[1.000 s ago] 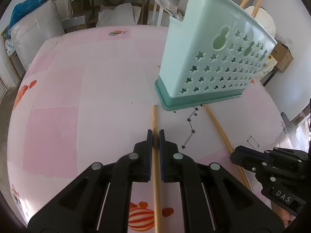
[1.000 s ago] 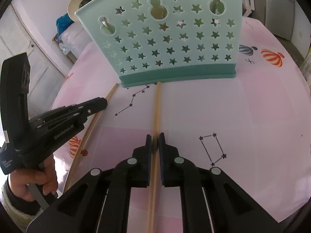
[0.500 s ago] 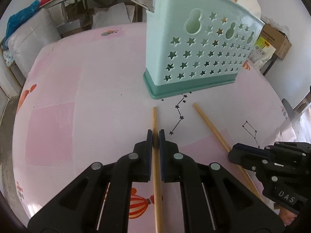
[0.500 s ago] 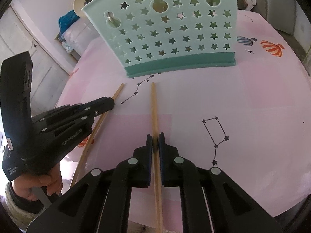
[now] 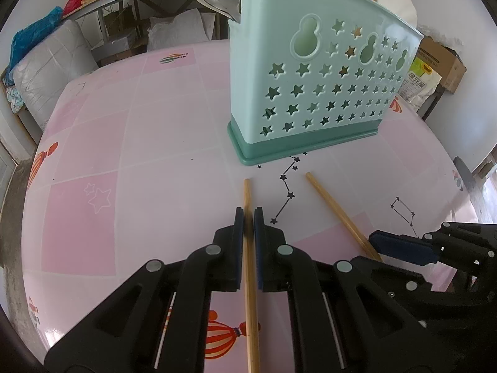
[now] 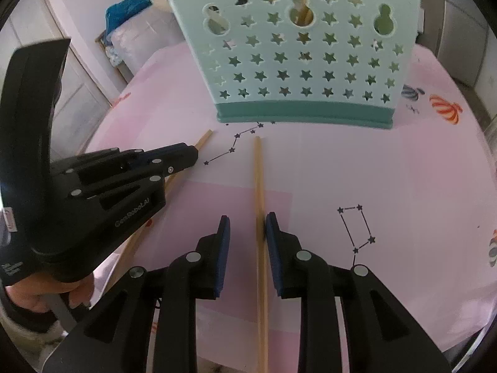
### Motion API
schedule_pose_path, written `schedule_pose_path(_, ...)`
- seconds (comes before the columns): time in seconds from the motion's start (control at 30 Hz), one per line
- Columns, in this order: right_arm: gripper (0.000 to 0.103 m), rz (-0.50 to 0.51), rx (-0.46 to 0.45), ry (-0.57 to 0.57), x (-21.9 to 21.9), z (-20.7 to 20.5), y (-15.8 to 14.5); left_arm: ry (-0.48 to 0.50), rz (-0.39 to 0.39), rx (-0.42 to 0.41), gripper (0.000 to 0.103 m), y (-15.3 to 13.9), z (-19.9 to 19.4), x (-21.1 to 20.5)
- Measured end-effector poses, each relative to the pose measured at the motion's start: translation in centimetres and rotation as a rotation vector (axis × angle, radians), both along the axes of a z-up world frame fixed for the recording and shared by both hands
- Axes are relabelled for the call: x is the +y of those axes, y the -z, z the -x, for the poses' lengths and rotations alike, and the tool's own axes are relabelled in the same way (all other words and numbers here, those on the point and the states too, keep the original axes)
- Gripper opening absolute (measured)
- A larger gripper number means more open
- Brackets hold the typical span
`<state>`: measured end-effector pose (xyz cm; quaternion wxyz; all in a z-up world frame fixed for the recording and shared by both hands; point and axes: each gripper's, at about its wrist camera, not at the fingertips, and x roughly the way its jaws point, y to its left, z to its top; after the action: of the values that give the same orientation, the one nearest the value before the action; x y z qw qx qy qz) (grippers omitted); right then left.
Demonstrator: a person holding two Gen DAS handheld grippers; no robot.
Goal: Organize utensils
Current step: 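Lift the chopstick upright with the left tool toward the basket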
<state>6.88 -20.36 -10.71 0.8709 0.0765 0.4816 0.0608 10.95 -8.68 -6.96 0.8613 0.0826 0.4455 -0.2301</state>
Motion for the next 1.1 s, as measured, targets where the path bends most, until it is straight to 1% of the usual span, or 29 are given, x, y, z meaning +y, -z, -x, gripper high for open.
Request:
schedule_pose_path(0.07,0.023,0.031,-0.006,-0.003,0.4,-0.3,-0.1,0.0,0.002,0.001,0.005,0.0,0.0,0.0)
schedule_pose_path(0.13,0.016,0.084,-0.016,-0.005,1.0,-0.6,-0.1,0.001,0.0,-0.001,0.005,0.0,0.0,0.0)
schedule_pose_path(0.2,0.014,0.116,-0.024,-0.008,1.2,-0.6,0.0,0.001,0.001,-0.001,0.005,0.0,-0.1,0.0)
schedule_pose_path(0.33,0.007,0.118,-0.025,-0.013,1.4,-0.8,0.0,0.0,0.004,-0.001,0.005,0.1,-0.1,-0.1)
schedule_pose_path(0.5,0.007,0.14,-0.029,-0.008,0.8,-0.1,0.1,0.0,0.003,0.0,0.005,0.1,0.0,-0.1)
schedule_pose_path(0.6,0.007,0.135,-0.027,0.008,0.4,0.2,0.1,0.0,0.003,-0.001,0.005,0.1,0.0,-0.1)
schedule_pose_path(0.63,0.007,0.133,-0.028,0.014,0.0,1.1,0.2,0.0,0.003,-0.001,0.005,0.1,0.0,-0.1)
schedule_pose_path(0.7,0.007,0.129,-0.026,0.028,-0.5,1.3,0.2,0.0,0.004,-0.001,0.005,0.1,0.0,-0.1)
schedule_pose_path(0.83,0.007,0.104,-0.024,0.051,-1.8,2.0,0.3,0.001,0.006,-0.001,0.005,0.1,-0.1,-0.1)
schedule_pose_path(0.87,0.007,0.099,-0.024,0.054,-1.7,1.8,0.3,0.003,0.012,0.002,0.004,0.1,-0.1,-0.1)
schedule_pose_path(0.9,0.007,0.093,-0.023,0.058,-1.9,1.8,0.4,0.006,0.035,0.019,0.004,0.0,-0.3,0.1)
schedule_pose_path(0.97,0.007,0.092,-0.023,0.064,-2.0,1.7,0.4,0.006,0.112,0.067,0.004,-0.2,-0.8,0.7)
schedule_pose_path(1.03,0.007,0.088,-0.023,0.067,-2.0,1.5,0.4,0.009,0.127,0.042,0.004,-0.9,-0.7,1.0)
schedule_pose_path(1.1,0.007,0.08,-0.026,0.07,-2.1,1.5,0.4,0.016,0.162,0.033,0.004,-1.9,-0.5,1.4)
